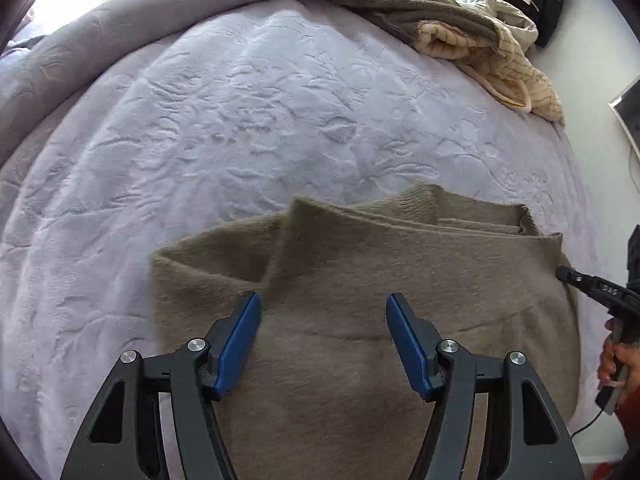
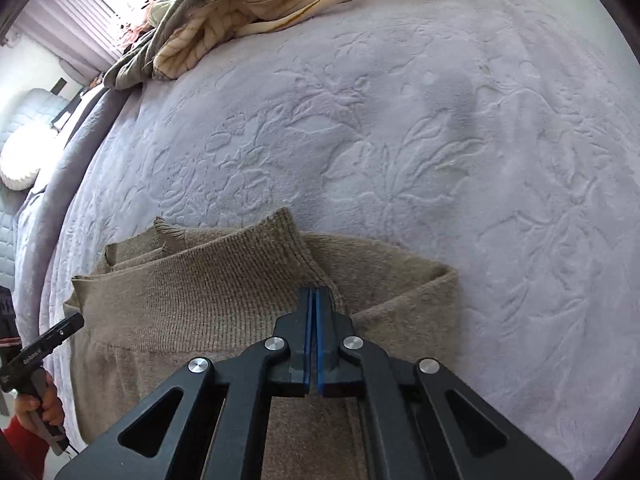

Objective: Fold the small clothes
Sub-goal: 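Lower the hem onto the collar and open both tools, then withdraw both open tools and move them beside the folded sweater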

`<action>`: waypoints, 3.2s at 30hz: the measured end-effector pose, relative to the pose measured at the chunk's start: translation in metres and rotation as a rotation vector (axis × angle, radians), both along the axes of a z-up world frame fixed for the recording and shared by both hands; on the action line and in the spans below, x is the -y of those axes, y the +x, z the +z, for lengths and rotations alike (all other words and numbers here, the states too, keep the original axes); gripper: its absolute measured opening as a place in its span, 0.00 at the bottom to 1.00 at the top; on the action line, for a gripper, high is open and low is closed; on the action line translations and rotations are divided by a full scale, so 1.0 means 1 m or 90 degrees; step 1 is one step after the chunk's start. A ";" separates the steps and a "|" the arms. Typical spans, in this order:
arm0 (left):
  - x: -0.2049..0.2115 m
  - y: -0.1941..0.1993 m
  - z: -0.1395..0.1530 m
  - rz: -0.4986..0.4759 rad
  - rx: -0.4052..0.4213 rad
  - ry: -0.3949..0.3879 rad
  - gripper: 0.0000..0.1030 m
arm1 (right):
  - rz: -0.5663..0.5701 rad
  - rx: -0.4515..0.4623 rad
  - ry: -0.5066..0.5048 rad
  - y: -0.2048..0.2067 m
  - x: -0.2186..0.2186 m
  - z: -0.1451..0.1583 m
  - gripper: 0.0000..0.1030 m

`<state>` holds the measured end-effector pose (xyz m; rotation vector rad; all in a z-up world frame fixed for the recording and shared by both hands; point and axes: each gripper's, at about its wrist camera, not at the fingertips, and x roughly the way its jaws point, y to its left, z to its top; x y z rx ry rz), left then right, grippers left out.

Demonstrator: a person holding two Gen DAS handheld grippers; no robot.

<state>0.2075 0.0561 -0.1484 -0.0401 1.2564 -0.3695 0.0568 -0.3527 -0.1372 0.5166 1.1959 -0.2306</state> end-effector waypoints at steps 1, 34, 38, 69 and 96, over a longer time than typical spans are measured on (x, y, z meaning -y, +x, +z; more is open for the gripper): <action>-0.009 0.001 0.001 0.018 -0.008 0.037 0.65 | -0.012 -0.009 -0.012 -0.005 0.004 0.004 0.07; -0.030 -0.179 -0.012 -0.001 -0.125 -0.043 0.65 | -0.022 -0.117 0.109 -0.191 -0.057 0.009 0.07; -0.024 -0.177 -0.013 -0.002 -0.128 -0.034 0.65 | -0.059 -0.099 0.086 -0.201 -0.048 0.026 0.08; -0.009 -0.167 -0.014 -0.003 -0.142 -0.026 0.65 | -0.055 -0.179 0.061 -0.206 -0.078 0.039 0.10; -0.059 -0.191 0.015 0.029 -0.127 0.001 0.98 | 0.091 -0.187 0.058 -0.165 -0.182 0.037 0.22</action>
